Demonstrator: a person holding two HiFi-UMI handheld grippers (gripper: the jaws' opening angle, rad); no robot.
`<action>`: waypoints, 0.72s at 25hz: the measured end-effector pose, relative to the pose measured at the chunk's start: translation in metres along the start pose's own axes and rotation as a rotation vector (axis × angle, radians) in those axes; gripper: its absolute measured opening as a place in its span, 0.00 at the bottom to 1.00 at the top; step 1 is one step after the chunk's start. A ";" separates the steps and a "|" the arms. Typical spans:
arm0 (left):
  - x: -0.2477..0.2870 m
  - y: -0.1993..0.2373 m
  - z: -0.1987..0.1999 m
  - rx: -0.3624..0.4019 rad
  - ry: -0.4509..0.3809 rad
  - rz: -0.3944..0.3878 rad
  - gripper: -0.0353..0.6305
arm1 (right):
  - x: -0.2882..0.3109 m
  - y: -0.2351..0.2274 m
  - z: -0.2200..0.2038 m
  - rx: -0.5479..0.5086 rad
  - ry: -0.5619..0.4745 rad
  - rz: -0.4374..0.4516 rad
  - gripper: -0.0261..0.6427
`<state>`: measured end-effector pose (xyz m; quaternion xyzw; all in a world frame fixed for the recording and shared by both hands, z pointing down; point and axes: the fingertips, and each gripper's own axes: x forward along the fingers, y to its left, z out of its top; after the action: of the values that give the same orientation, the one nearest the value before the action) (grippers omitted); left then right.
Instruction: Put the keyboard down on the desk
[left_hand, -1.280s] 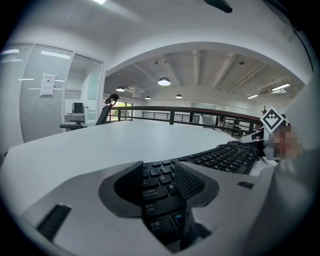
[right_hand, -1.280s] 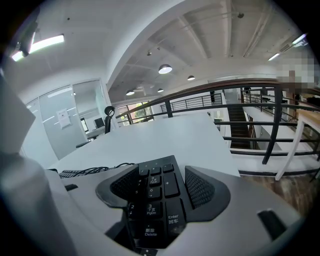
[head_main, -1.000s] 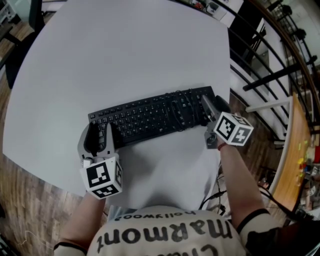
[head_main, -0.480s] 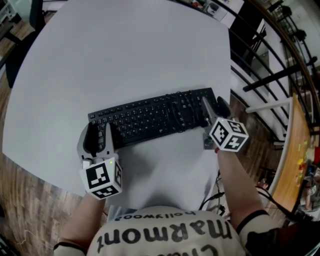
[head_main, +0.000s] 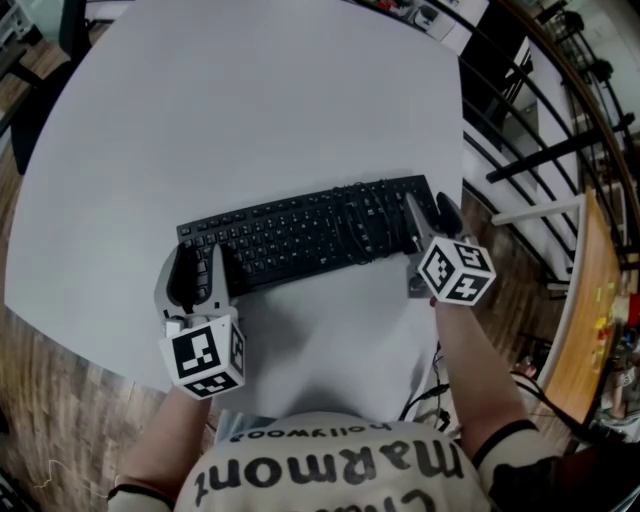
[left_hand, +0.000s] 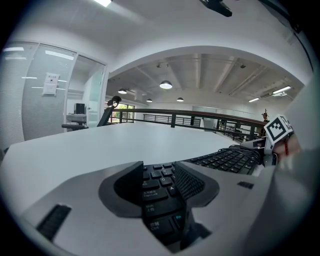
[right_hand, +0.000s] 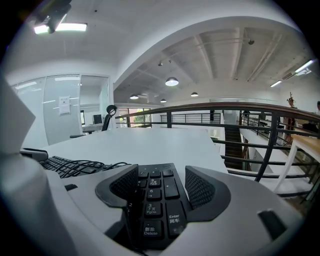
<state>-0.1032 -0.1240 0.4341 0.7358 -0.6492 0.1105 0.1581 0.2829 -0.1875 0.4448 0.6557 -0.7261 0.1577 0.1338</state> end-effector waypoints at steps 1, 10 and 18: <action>0.000 0.000 0.000 0.001 0.000 -0.002 0.33 | 0.000 0.000 0.000 0.000 0.000 -0.001 0.48; 0.000 -0.001 0.000 0.007 0.004 -0.011 0.33 | 0.000 0.001 0.002 -0.047 0.003 -0.016 0.48; 0.001 0.000 0.000 0.007 0.008 -0.009 0.33 | -0.001 0.002 0.003 -0.072 0.001 -0.037 0.48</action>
<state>-0.1026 -0.1245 0.4347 0.7389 -0.6447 0.1151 0.1588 0.2811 -0.1878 0.4410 0.6638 -0.7190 0.1294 0.1605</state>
